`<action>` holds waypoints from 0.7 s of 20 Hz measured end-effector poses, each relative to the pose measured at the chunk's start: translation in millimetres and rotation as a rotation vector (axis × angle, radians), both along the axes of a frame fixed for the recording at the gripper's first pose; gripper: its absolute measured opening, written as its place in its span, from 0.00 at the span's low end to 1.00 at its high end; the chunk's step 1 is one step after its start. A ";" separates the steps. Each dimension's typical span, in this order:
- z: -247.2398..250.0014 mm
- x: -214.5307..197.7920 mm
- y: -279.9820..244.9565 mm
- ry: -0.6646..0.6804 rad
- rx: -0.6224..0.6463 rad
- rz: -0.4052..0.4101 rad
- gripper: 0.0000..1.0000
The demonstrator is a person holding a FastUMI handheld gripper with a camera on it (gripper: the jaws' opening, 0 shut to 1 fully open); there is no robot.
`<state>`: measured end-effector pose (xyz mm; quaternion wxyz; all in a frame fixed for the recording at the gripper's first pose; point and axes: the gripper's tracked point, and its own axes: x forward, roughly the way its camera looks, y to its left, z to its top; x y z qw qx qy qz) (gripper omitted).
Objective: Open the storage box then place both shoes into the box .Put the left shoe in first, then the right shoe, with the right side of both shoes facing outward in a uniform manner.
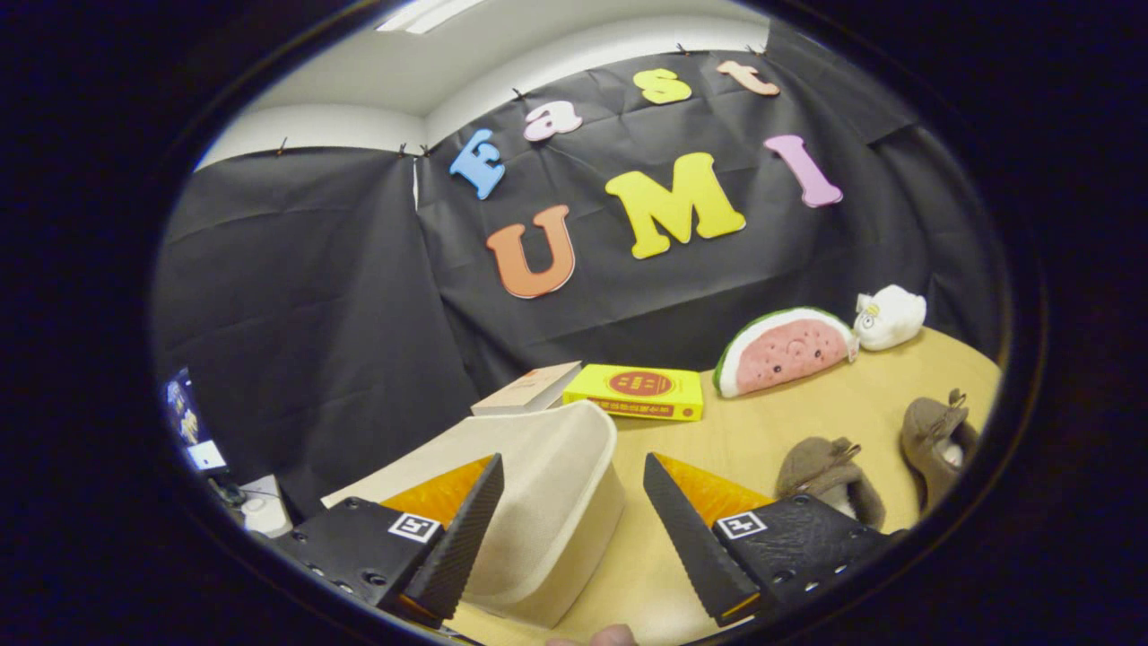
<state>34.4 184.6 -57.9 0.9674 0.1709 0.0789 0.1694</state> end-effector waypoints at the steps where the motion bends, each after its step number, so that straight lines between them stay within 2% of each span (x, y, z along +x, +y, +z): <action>1: -2.5 1.0 2.6 0.015 0.019 0.012 0.96; 14: -36.3 7.3 39.5 0.257 0.338 0.171 0.96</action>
